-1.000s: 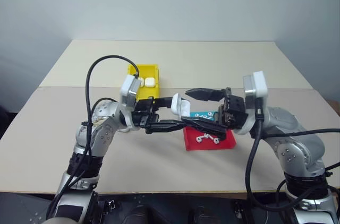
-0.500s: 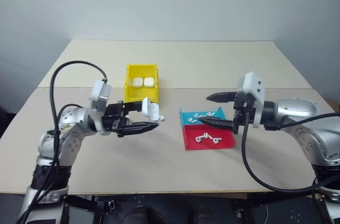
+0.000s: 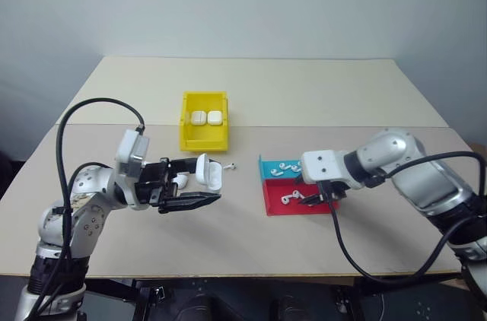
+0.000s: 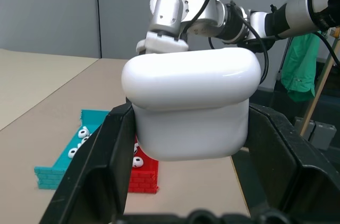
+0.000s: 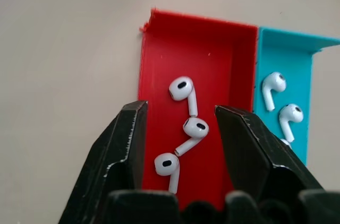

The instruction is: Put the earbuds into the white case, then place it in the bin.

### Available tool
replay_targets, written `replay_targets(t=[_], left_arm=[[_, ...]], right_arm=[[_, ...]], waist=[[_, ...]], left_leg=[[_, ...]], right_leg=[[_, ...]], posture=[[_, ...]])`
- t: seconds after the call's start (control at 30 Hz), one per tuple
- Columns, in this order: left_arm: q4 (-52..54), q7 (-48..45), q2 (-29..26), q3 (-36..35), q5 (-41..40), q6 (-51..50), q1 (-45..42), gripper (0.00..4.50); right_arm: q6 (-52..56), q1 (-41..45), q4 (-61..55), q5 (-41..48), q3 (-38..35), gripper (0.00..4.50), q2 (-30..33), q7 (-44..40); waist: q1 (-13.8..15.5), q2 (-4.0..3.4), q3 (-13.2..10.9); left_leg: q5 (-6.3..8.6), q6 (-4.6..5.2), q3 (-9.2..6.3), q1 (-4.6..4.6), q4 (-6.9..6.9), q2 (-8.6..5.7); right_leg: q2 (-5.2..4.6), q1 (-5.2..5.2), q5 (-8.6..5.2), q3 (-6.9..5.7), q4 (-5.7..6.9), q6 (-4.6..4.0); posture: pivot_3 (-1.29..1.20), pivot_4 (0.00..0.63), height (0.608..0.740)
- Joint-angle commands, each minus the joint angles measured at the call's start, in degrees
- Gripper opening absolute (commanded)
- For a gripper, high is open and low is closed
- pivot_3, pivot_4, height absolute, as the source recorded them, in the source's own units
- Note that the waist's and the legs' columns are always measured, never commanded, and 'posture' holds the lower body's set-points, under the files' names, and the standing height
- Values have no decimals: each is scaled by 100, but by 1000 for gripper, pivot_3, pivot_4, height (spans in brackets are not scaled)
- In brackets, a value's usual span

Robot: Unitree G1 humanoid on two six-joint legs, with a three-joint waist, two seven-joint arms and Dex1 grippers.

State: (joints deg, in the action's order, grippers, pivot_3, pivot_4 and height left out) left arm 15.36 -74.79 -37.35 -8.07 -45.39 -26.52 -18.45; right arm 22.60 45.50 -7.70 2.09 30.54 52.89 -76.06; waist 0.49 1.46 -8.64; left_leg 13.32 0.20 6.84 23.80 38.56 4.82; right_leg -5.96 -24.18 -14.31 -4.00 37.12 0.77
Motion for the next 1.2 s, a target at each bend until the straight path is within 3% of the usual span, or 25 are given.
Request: replay_targets(t=[0.03, 0.57, 0.9, 1.0, 1.2], left_arm=[[195, 39, 55, 17, -123, 57, -89, 2851], [353, 204, 181, 113, -116, 91, -64, 2851], [650, 455, 151, -13, -140, 110, 185, 2851], [732, 489, 124, -57, -172, 95, 255, 2851], [819, 542, 92, -100, -223, 85, 340, 2851]], right_arm=[[-59, 264, 57, -366, 62, 2641, -143, -165], [-1792, 726, 1500, -1611, 588, 2641, -1128, -474], [-2471, 836, 2268, -1903, 595, 2641, -1514, -518], [-2618, 814, 2346, -1956, 595, 2039, -1507, -575], [-2690, 727, 2343, -1945, 546, 74, -1523, -667]], waist=[[0, 0, 0], [-9, 0, 0], [-49, -1, 1], [-73, -2, 1], [-95, -2, 1]], left_leg=[[0, 0, 0, 0, 0, 0], [-2, -3, 1, 0, 3, 0], [-4, -7, 0, -5, 3, 1], [-4, -7, 0, -11, 3, 2], [-4, -7, 0, -11, 2, 3]], right_leg=[[0, 0, 0, 0, 0, 0], [1, 2, 0, -2, 1, 0], [1, 7, 0, -2, 3, -1], [2, 11, 0, -2, 6, -1], [3, 11, 0, -2, 6, -1]], posture=[[0, 150, 740], [0, 150, 740], [0, 150, 740], [0, 150, 740], [0, 150, 740]])
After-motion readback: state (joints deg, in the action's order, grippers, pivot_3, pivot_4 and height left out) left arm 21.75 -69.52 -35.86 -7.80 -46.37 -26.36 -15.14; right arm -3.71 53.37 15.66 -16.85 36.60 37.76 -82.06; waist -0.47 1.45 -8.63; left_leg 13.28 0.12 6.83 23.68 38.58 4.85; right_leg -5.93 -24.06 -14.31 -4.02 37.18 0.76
